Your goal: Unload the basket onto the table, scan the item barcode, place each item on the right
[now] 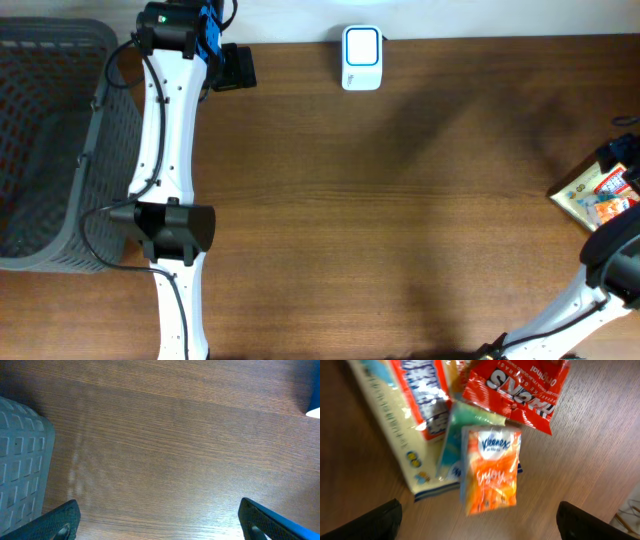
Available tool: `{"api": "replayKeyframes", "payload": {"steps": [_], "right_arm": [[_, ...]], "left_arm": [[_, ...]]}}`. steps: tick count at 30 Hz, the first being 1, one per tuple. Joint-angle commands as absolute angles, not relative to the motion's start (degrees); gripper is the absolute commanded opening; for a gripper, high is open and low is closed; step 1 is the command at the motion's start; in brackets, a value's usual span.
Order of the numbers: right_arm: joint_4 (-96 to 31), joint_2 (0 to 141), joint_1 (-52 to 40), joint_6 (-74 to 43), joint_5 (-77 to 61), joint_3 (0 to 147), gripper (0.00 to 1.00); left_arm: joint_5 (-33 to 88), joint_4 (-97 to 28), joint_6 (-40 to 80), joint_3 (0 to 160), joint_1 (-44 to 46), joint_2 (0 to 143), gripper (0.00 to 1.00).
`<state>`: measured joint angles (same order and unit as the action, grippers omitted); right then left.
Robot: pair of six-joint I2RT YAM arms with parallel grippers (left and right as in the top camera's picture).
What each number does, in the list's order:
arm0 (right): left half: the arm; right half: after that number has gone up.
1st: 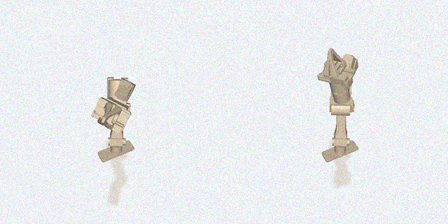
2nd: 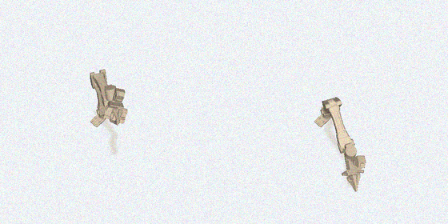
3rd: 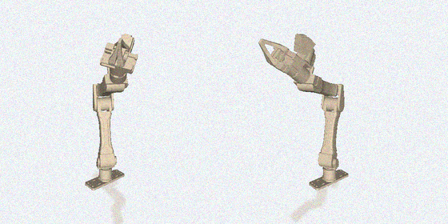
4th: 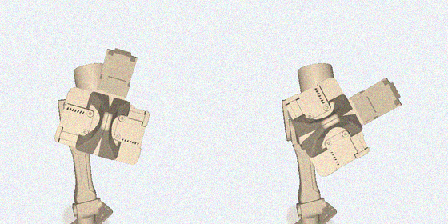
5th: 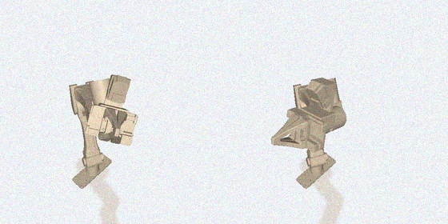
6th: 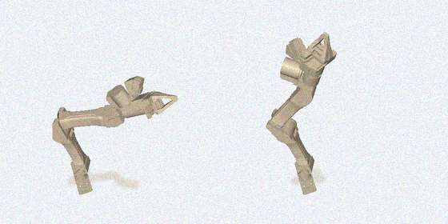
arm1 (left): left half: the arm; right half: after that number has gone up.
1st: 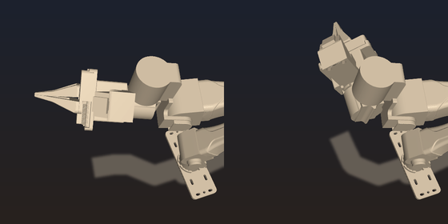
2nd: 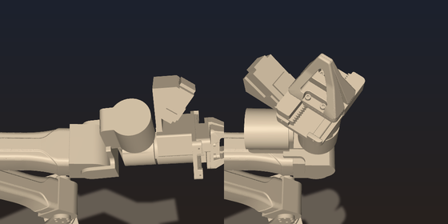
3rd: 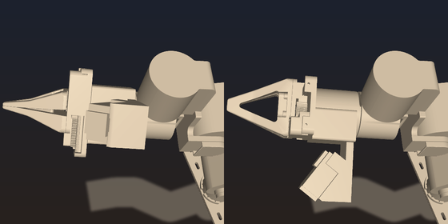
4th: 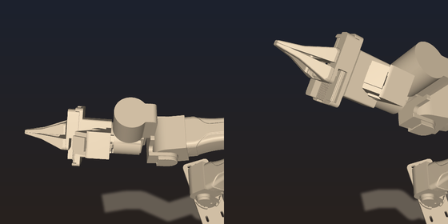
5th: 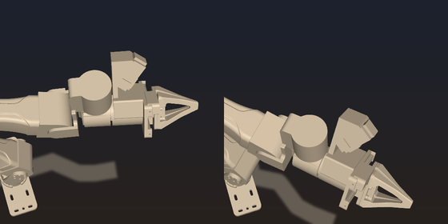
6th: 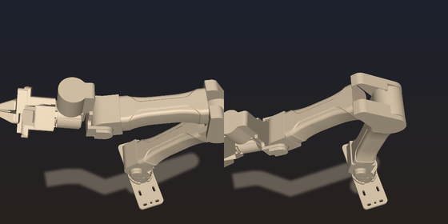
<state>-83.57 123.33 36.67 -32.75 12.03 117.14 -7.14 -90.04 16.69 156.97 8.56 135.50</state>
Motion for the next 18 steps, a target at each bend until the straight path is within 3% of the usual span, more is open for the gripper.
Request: {"api": "replayKeyframes", "payload": {"steps": [1, 9, 18], "right_arm": [[-85.1, 112.3, 36.7, -31.7, 5.8, 119.3, 0.98], [-92.4, 91.9, 31.6, -26.1, 0.4, 118.8, 0.98], [-97.3, 78.0, 5.5, -24.6, 0.7, 110.3, 0.98]], "left_arm": [[-7.8, -90.1, 16.2, 157.2, 8.6, 135.0, 0.99], [-7.8, -90.1, 16.2, 157.2, 8.6, 135.0, 0.99], [-7.8, -90.1, 16.2, 157.2, 8.6, 135.0, 0.99]]}}
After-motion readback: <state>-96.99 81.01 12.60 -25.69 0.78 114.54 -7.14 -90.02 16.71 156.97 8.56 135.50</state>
